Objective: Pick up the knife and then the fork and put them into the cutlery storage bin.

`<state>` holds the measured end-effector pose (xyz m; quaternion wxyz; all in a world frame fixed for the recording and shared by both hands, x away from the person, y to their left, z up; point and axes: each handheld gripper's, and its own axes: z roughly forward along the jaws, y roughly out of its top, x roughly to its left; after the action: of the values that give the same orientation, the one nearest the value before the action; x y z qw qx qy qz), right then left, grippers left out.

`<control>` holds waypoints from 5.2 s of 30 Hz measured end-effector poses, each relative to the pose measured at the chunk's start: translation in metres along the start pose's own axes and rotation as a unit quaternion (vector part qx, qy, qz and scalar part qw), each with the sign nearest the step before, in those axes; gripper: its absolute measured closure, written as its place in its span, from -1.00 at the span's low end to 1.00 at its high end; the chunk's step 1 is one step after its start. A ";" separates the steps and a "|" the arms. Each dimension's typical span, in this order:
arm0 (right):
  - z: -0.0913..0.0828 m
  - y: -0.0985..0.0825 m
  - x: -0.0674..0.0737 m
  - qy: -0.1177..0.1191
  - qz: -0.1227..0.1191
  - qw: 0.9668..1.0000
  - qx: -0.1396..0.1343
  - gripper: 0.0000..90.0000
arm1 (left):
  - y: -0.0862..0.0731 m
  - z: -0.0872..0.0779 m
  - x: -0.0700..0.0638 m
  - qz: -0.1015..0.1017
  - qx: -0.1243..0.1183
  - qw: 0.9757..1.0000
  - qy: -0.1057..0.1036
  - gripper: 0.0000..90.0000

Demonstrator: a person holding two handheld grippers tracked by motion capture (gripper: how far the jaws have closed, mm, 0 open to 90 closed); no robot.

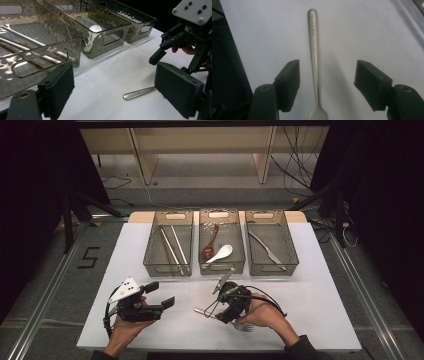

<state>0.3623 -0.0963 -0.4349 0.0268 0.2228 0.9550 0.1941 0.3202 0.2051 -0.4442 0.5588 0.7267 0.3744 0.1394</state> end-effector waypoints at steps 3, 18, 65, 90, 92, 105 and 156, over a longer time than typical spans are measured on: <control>0.003 0.000 0.002 0.002 -0.007 1.000 0.009 -0.10 | 0.000 0.000 0.000 0.002 0.000 1.000 -0.001 -0.65; 0.020 -0.002 0.008 0.007 -0.037 0.998 0.049 0.35 | 0.000 0.000 0.000 0.001 0.000 1.000 -0.001 -0.65; 0.028 0.007 0.017 -0.012 -0.062 0.993 0.104 0.87 | 0.000 0.000 -0.001 0.004 0.002 1.000 -0.004 -0.65; 0.016 0.004 0.009 -0.014 -0.059 0.994 0.093 0.88 | 0.001 0.000 -0.001 0.003 -0.001 1.000 -0.002 -0.65; 0.014 0.003 0.008 -0.016 -0.055 0.994 0.090 0.88 | 0.001 0.000 -0.001 0.003 -0.001 1.000 -0.002 -0.65; 0.005 0.000 -0.002 -0.017 -0.039 0.997 0.070 0.88 | 0.001 0.000 -0.001 0.001 -0.001 1.000 -0.002 -0.65; -0.093 -0.022 -0.201 -0.129 0.234 0.963 -0.020 0.88 | 0.000 -0.001 0.002 -0.005 -0.005 1.000 0.001 -0.65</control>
<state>0.5212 -0.2353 -0.3642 0.1082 0.4628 0.8604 0.1838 0.3210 0.2075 -0.4440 0.5625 0.7219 0.3784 0.1389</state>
